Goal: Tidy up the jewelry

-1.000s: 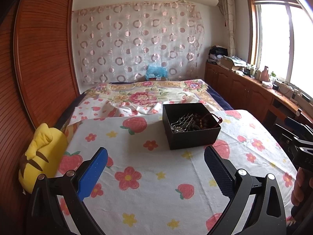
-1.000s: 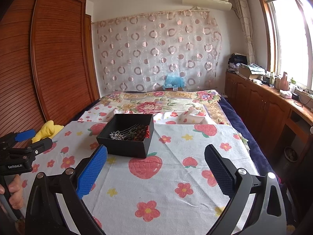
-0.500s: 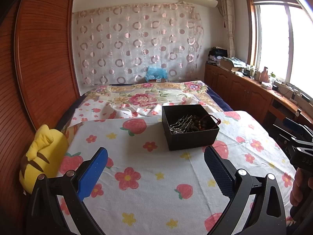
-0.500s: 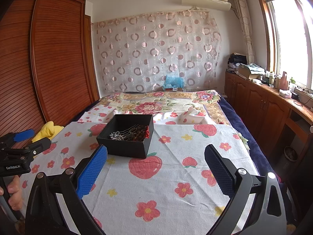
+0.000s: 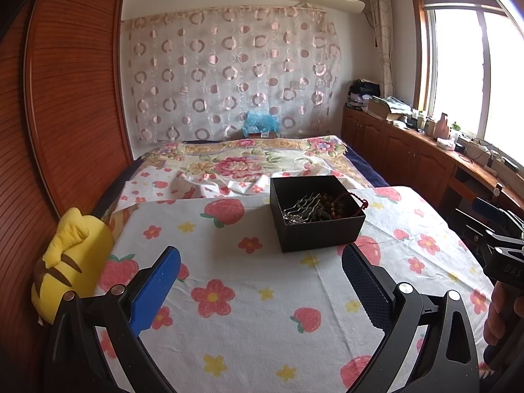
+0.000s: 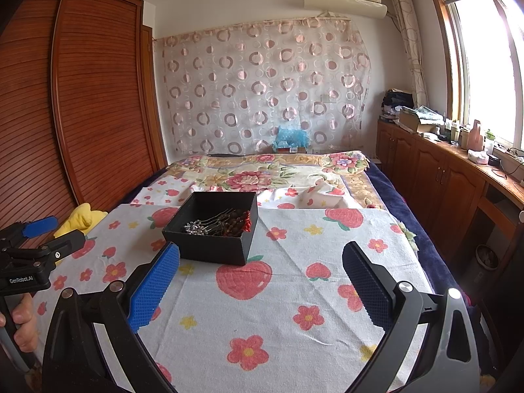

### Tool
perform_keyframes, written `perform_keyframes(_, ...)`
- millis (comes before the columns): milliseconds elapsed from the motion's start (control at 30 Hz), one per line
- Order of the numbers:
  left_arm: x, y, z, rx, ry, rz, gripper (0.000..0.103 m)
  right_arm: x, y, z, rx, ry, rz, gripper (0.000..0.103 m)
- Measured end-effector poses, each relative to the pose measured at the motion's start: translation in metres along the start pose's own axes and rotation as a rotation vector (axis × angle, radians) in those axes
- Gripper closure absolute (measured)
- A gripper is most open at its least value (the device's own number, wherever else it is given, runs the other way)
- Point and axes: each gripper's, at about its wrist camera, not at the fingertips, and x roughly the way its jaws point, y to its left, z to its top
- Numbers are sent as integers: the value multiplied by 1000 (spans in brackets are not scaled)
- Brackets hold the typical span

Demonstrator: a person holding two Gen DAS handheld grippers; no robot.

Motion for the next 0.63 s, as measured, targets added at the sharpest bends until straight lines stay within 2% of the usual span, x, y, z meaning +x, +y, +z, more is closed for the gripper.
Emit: perform_keyframes(633,-1,-1,0,2,1,0,8,-2,0,0,-1,-1,-2,3)
